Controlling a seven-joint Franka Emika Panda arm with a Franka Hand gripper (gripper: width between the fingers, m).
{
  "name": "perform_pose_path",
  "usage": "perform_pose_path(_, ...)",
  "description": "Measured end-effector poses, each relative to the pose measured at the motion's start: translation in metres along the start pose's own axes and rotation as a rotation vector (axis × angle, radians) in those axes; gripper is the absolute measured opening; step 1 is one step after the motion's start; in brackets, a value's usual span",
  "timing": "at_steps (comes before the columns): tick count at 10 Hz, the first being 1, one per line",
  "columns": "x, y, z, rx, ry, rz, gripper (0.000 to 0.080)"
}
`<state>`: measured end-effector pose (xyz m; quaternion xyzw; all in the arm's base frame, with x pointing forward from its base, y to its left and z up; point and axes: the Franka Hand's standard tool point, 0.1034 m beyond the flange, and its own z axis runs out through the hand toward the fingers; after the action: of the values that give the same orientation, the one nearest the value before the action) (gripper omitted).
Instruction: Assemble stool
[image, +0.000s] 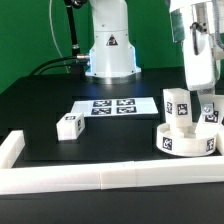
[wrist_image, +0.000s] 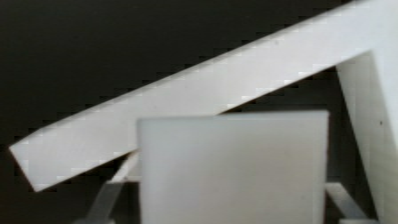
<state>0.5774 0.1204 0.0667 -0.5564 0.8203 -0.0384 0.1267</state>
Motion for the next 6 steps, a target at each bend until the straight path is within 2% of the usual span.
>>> perform_pose_path(2, 0.001, -0.005, -0.006, 0.008, -0.004, -0.018, 0.0338)
perform_pose_path(3, 0.000, -0.006, -0.008, 0.011, -0.008, -0.025, 0.0557)
perform_pose_path(4, 0.000, -0.010, -0.016, 0.020, -0.017, -0.050, 0.0557)
perform_pose_path(5, 0.000, -0.017, -0.032, 0.035, -0.033, -0.070, 0.0632)
perform_pose_path(6, 0.003, -0.026, -0.049, 0.046, -0.049, -0.087, 0.0644)
